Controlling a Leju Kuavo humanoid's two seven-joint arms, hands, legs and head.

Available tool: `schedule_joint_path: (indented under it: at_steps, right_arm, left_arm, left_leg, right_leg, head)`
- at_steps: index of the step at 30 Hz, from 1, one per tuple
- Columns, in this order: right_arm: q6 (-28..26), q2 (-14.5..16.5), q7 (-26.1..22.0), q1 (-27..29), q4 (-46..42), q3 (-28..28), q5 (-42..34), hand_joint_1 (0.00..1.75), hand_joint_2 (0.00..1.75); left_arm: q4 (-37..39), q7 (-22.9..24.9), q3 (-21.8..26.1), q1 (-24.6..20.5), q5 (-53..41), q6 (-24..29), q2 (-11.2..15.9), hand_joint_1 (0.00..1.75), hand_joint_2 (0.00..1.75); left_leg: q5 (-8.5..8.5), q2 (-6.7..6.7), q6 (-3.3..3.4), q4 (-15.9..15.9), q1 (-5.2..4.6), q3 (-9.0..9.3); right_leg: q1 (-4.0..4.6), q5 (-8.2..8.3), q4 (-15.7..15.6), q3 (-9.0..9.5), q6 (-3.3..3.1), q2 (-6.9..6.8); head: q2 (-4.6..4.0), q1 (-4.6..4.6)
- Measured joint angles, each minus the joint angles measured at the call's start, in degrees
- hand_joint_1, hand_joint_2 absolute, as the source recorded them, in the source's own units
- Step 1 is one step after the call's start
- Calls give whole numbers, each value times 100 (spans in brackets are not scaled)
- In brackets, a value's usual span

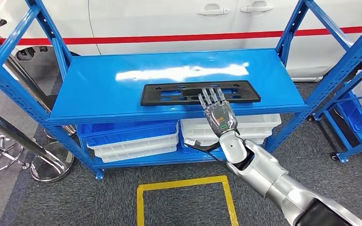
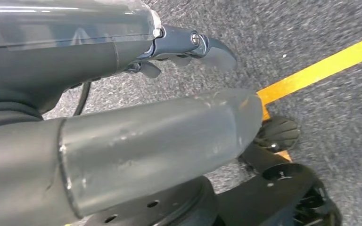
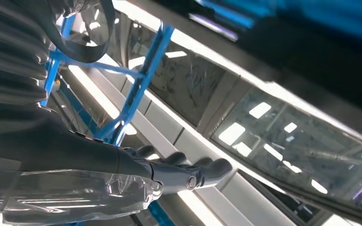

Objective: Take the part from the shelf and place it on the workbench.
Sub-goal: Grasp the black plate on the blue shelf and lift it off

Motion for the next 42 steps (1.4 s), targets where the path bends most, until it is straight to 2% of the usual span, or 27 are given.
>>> schedule_joint_path:
  at_steps: [2, 4, 5, 7, 8, 9, 10, 11, 13, 15, 17, 18, 19, 22, 23, 24, 25, 27, 28, 29, 31, 33, 35, 38, 39, 40, 42]
  right_arm:
    - [-7, 27, 0, 8, 40, 2, 0, 0, 175]
    - [-10, 53, 0, 8, 62, 2, 0, 0, 175]
    - [-13, 66, 0, 10, 70, 2, 0, 0, 175]
    - [-17, 87, 0, 25, 92, 3, 0, 0, 175]
    - [-19, 96, 0, 38, 105, 4, 0, 0, 175]
    - [-20, 105, 0, 49, 119, 6, 0, 0, 175]
    - [-21, 113, 0, 55, 129, 7, 0, 0, 175]
    - [-22, 120, 0, 57, 134, 8, 0, 0, 175]
    - [-26, 130, 0, 52, 137, 9, 0, 0, 175]
    - [-34, 136, 0, 53, 139, 9, 1, 0, 175]
    - [-43, 138, 1, 53, 149, 8, 1, 0, 175]
    - [-52, 138, 2, 47, 153, 7, 2, 0, 175]
    - [-61, 138, 2, 35, 157, 5, 2, 0, 175]
    - [-77, 137, 3, 37, 175, 2, 2, 0, 175]
    - [-78, 136, 7, 47, 186, 2, 2, 0, 175]
    - [-81, 136, 11, 53, 197, 2, 2, 0, 175]
    - [-85, 136, 18, 53, 208, 2, 2, 0, 175]
    - [-108, 135, 26, 42, 223, 3, 2, 0, 175]
    - [-122, 134, 28, 33, 234, 4, 2, 0, 175]
    - [-134, 133, 31, 28, 248, 5, 2, 0, 175]
    - [-144, 133, 42, 25, 277, 8, 2, 0, 175]
    - [-145, 138, 50, 25, 294, 13, 2, 0, 175]
    - [-149, 147, 46, 11, 314, 20, 2, 0, 175]
    - [-163, 172, 13, 23, 377, 38, 2, 0, 175]
    - [-171, 183, 3, 34, 403, 48, 2, 0, 175]
    - [-181, 192, -4, 41, 430, 55, 2, 0, 175]
    - [-209, 219, -14, 47, 477, 62, 2, 0, 175]
  left_arm:
    - [0, -39, 0, -3, 2, -25, 2, 0, 0]
    - [0, -55, 0, -2, 2, -38, 5, 0, 0]
    - [0, -65, 0, -2, 2, -41, 6, 0, 0]
    - [0, -90, 0, 1, 1, -48, 7, 0, 0]
    - [0, -101, 0, 6, -1, -51, 6, 0, 0]
    - [0, -106, 0, 12, -2, -54, 7, 0, 0]
    - [0, -108, 0, 18, -2, -55, 7, 0, 0]
    - [0, -110, 0, 20, -3, -55, 8, 0, 0]
    - [0, -119, 0, 16, -3, -55, 17, 0, 0]
    - [0, -132, 0, 13, -7, -53, 30, 0, 0]
    - [0, -142, 0, 27, -15, -51, 35, 0, 0]
    - [0, -145, 0, 35, -18, -51, 34, 0, 0]
    - [0, -147, 0, 35, -19, -50, 33, 0, 0]
    - [0, -152, 0, 29, -38, -43, 32, 0, 0]
    - [0, -152, 0, 35, -46, -40, 32, 0, 0]
    - [0, -152, -1, 42, -50, -39, 31, 0, 0]
    - [0, -152, -2, 48, -53, -37, 31, 0, 0]
    - [0, -152, -4, 52, -55, -32, 28, 0, 0]
    - [0, -152, -5, 46, -56, -27, 27, 0, 0]
    - [0, -153, -6, 40, -57, -20, 26, 0, 0]
    - [0, -155, -7, 39, -61, -2, 26, 0, 0]
    - [0, -157, -8, 45, -72, 15, 26, 0, 0]
    - [0, -158, -9, 35, -81, 27, 26, 0, 0]
    - [0, -161, -11, 38, -89, 32, 24, 0, 0]
    - [0, -161, -11, 48, -91, 31, 23, 0, 0]
    - [0, -161, -11, 58, -93, 31, 23, 0, 0]
    - [0, -166, -11, 63, -94, 31, 25, 0, 0]
  left_leg:
    - [-4, -1, -73, -9, 7, 2]
    - [-124, 11, -129, 135, 24, -55]
    - [-278, 19, -148, 379, 31, -163]
    - [-666, 31, -178, 1153, 36, -517]
    - [-791, 32, -186, 1506, 37, -684]
    - [-805, 32, -184, 1673, 36, -766]
    - [-708, 32, -171, 1613, 34, -738]
    - [-530, 32, -145, 1339, 29, -603]
    - [-188, 35, -65, 537, 1, -205]
    - [-90, 38, 16, 79, -30, 14]
    - [-100, 37, 92, -22, -27, 93]
    - [-93, 36, 131, -57, -17, 133]
    - [-88, 37, 155, -78, -6, 176]
    - [-107, 38, 181, -83, 3, 208]
    - [-124, 38, 176, -80, 5, 220]
    - [-147, 37, 167, -76, 8, 241]
    - [-174, 36, 153, -72, 14, 274]
    - [-248, 33, 101, -63, 27, 359]
    - [-282, 33, 67, -54, 29, 381]
    - [-312, 33, 28, -48, 29, 392]
    - [-343, 38, -46, -30, 18, 407]
    - [-362, 44, -100, 86, 19, 392]
    - [-495, 46, -130, 572, 30, 141]
    - [-892, 47, -149, 1591, 35, -531]
    - [-886, 47, -142, 1682, 33, -656]
    - [-752, 47, -123, 1564, 28, -674]
    - [-232, 47, -39, 844, -1, -456]
  right_leg:
    - [21, 13, -5, -7, -78, 8]
    - [9, 36, -45, 12, -166, -1]
    - [3, 43, -64, 22, -206, -9]
    - [27, 33, -67, 25, -254, -21]
    - [43, 27, -63, 25, -265, -25]
    - [59, 21, -56, 26, -272, -26]
    - [73, 12, -47, 29, -277, -24]
    - [86, 1, -36, 36, -279, -20]
    - [110, -31, -11, 49, -264, -14]
    - [122, -30, 28, 50, -203, -13]
    - [114, -9, 103, 49, -117, -14]
    - [106, -42, 199, 23, -76, -15]
    - [96, -151, 369, -59, -49, -15]
    - [48, -615, 1328, -608, 44, -15]
    - [28, -659, 1535, -756, 65, -16]
    - [7, -588, 1547, -811, 82, -18]
    - [-13, -408, 1350, -754, 92, -20]
    - [-33, 49, 601, -449, 103, -25]
    - [-17, 147, 281, -324, 85, -30]
    - [2, 201, 91, -256, 48, -30]
    - [38, 146, 26, -241, -66, -23]
    - [25, 149, 11, -171, -157, -14]
    - [17, 120, -26, -82, -225, -21]
    - [55, 56, -28, -27, -293, -23]
    - [72, 32, -23, -8, -304, -15]
    - [88, 7, -16, 17, -309, -5]
    - [117, -51, -8, 92, -306, 9]
  head:
    - [1, 0]
    - [1, -1]
    - [1, -1]
    - [1, -1]
    - [1, -1]
    - [1, -1]
    - [1, -1]
    - [1, -1]
    - [1, -1]
    - [1, -1]
    - [1, -1]
    - [1, 0]
    - [1, 1]
    - [1, 1]
    - [1, 1]
    - [1, 0]
    - [1, 0]
    - [1, 1]
    - [0, 2]
    - [0, 1]
    - [1, 2]
    - [1, 1]
    - [-1, -1]
    - [1, -1]
    - [1, -1]
    - [1, -2]
    - [1, -2]
